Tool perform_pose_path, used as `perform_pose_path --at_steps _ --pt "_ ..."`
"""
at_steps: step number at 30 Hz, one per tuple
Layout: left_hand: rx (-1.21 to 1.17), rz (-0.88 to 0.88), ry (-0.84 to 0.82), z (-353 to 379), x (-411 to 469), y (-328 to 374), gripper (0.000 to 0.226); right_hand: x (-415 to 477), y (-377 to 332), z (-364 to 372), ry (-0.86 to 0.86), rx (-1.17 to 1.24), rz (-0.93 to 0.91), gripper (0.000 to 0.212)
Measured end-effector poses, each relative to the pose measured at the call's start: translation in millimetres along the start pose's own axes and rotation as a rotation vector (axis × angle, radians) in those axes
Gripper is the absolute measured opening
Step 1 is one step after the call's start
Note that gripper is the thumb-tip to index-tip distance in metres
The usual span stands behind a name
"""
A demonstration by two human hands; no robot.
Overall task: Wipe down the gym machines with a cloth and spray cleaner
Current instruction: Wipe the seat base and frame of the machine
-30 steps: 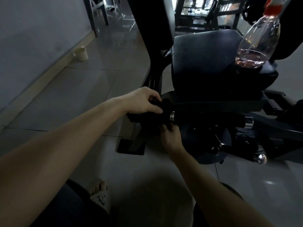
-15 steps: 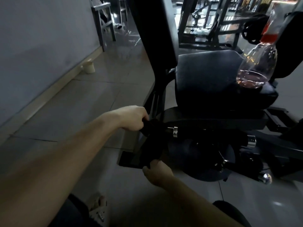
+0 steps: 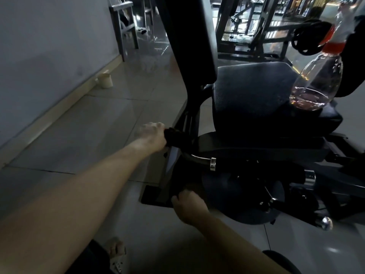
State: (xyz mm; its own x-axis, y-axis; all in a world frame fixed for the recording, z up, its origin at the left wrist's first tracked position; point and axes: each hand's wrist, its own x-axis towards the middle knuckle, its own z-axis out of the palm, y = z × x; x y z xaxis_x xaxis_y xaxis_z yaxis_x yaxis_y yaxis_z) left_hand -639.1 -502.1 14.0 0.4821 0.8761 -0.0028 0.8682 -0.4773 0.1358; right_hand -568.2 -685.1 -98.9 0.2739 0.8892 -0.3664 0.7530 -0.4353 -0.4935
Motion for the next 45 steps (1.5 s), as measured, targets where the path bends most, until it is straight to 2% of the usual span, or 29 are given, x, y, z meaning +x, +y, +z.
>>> perform_pose_path --at_steps 2,4,6,8,10,12,14,16,18,19,20,21,23,24,25,26,27,29,33,36,38,42,43,45 --pt "0.087 -0.218 -0.035 4.2 2.3 -22.3 0.027 4.7 -2.9 -24.1 0.200 0.225 0.004 0.032" --pt "0.113 -0.327 -0.144 8.2 2.8 -40.7 0.029 2.4 4.3 -33.1 0.347 0.373 -0.027 0.033" --pt "0.089 -0.220 -0.237 13.0 -0.7 -36.4 0.024 -7.9 17.8 -23.0 0.296 0.289 -0.021 0.028" --pt "0.003 0.006 -0.295 5.9 -8.7 -16.6 0.015 -21.6 33.5 -1.4 0.122 0.108 0.020 0.023" --pt "-0.055 0.201 -0.351 -10.4 -19.6 3.1 0.011 -36.6 44.4 13.4 -0.033 0.028 0.075 0.024" --pt "0.040 0.307 -0.387 -29.2 -33.5 17.4 0.012 -39.1 53.3 20.9 -0.088 0.035 0.071 0.027" --pt "0.178 0.409 -0.509 -44.9 -54.5 31.8 0.019 -36.0 55.5 17.7 -0.052 0.130 0.046 0.025" --pt "0.222 0.491 -0.761 -48.0 -82.6 49.4 0.018 -26.4 59.3 6.1 0.089 0.325 0.010 0.035" --pt "0.080 0.493 -1.032 -41.1 -106.8 64.0 0.013 -15.1 70.1 -5.1 0.252 0.529 -0.056 0.055" --pt "-0.043 0.487 -1.108 -37.6 -112.4 67.0 0.016 -12.3 74.6 -8.5 0.321 0.560 -0.080 0.061" --pt "-0.150 0.478 -1.107 -38.0 -112.9 67.4 0.016 -13.4 78.4 -10.3 0.335 0.528 -0.086 0.061" --pt "-0.252 0.461 -1.033 -38.9 -109.3 65.5 0.013 -17.0 83.5 -5.2 0.283 0.431 -0.055 0.053" --pt "-0.484 0.360 -0.685 -40.9 -89.1 55.9 0.015 -28.1 96.0 16.7 0.021 0.109 0.073 0.031" --pt "-0.560 0.296 -0.482 -42.6 -79.7 51.5 0.017 -35.3 103.1 27.6 -0.109 0.036 0.119 0.024" --pt "-0.548 0.272 -0.311 -42.2 -71.8 47.1 0.019 -39.7 109.7 35.0 -0.175 0.016 0.146 0.021" --pt "-0.490 0.282 -0.220 -40.4 -67.7 46.0 0.022 -43.3 112.9 34.7 -0.180 0.023 0.159 0.021" --pt "-0.466 0.300 -0.198 -37.7 -67.1 47.9 0.023 -43.0 115.2 29.7 -0.142 0.048 0.144 0.022" --pt "-0.589 0.341 -0.218 -37.2 -71.6 63.3 0.026 -42.1 111.8 6.9 -0.057 0.189 0.116 0.024" --pt "-1.027 0.441 -0.177 -61.9 -82.2 97.5 0.028 -58.0 88.0 -40.7 0.162 0.806 0.096 0.028" --pt "-1.305 0.509 -0.239 -78.3 -91.5 109.0 0.024 -71.6 78.0 -61.0 0.249 1.090 0.052 0.019" --pt "-1.270 0.565 -0.305 -80.0 -98.7 115.6 0.025 -79.3 75.9 -66.0 0.299 1.165 0.005 0.016" --pt "-0.809 0.573 -0.651 -61.0 -103.2 114.8 0.030 -91.2 77.9 -73.2 0.330 1.249 -0.083 0.021" --pt "-0.701 0.591 -0.614 -52.1 -99.9 113.4 0.028 -93.2 77.4 -76.2 0.305 1.257 -0.124 0.021" --pt "-0.437 0.719 -0.193 -34.0 -88.3 106.4 0.018 -91.7 76.6 -80.0 0.272 1.271 -0.163 0.017"
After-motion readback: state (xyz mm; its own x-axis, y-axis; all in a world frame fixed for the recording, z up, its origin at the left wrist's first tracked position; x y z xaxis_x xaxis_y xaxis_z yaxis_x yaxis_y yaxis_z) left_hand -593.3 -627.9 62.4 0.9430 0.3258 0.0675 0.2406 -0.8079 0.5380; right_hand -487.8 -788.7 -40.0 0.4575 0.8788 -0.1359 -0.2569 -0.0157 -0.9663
